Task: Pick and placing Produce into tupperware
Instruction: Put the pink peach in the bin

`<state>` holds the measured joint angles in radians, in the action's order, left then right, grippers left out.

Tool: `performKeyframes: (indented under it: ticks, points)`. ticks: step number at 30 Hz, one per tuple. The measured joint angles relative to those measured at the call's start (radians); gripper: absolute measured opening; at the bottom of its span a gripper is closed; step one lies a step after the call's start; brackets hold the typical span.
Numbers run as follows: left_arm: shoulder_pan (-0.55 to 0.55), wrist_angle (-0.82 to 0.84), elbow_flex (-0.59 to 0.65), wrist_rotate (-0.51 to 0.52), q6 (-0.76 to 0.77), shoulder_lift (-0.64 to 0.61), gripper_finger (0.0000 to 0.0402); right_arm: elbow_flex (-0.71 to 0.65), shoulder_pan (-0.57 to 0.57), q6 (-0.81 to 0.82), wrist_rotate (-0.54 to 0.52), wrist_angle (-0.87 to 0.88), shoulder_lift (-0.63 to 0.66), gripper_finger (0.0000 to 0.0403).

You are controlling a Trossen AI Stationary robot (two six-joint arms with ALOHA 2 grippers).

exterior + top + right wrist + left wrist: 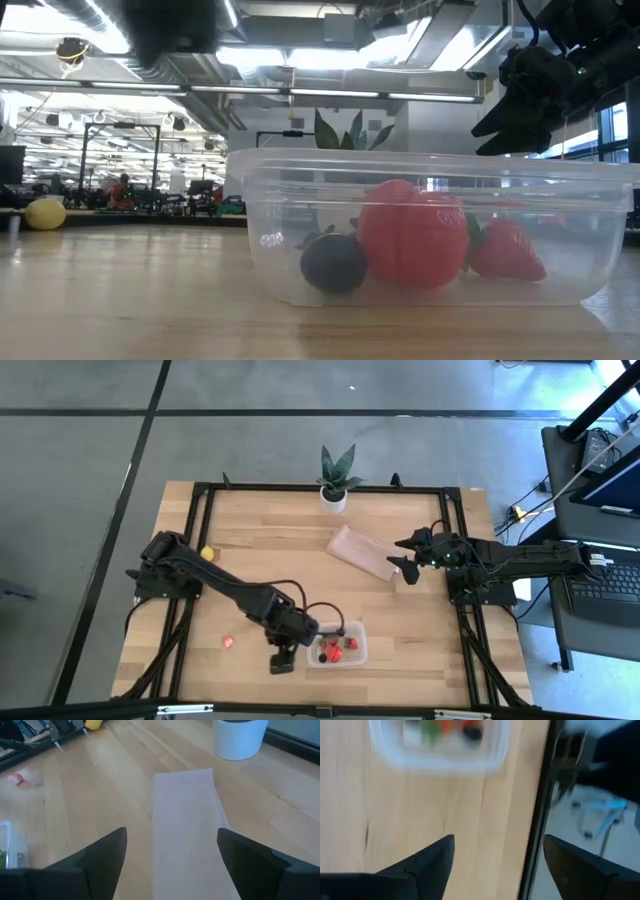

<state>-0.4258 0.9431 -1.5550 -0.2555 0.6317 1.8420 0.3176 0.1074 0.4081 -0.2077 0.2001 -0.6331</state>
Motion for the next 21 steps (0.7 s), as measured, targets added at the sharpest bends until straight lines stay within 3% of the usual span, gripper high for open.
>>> performKeyframes:
  ticks: [5,12,21]
  points:
    - [-0.025,0.206,0.0,-0.038,0.062,-0.008,0.0296,0.0,0.0,-0.02,0.0,0.0,0.0,0.0312]
    - [-0.103,0.456,0.0,0.113,0.048,-0.01,0.0286,0.0,0.0,-0.024,0.0,0.0,0.0,0.0312]
    - [-0.185,0.413,0.149,0.116,0.075,-0.009,0.0287,0.0,0.0,-0.049,0.0,-0.002,0.0,0.0312]
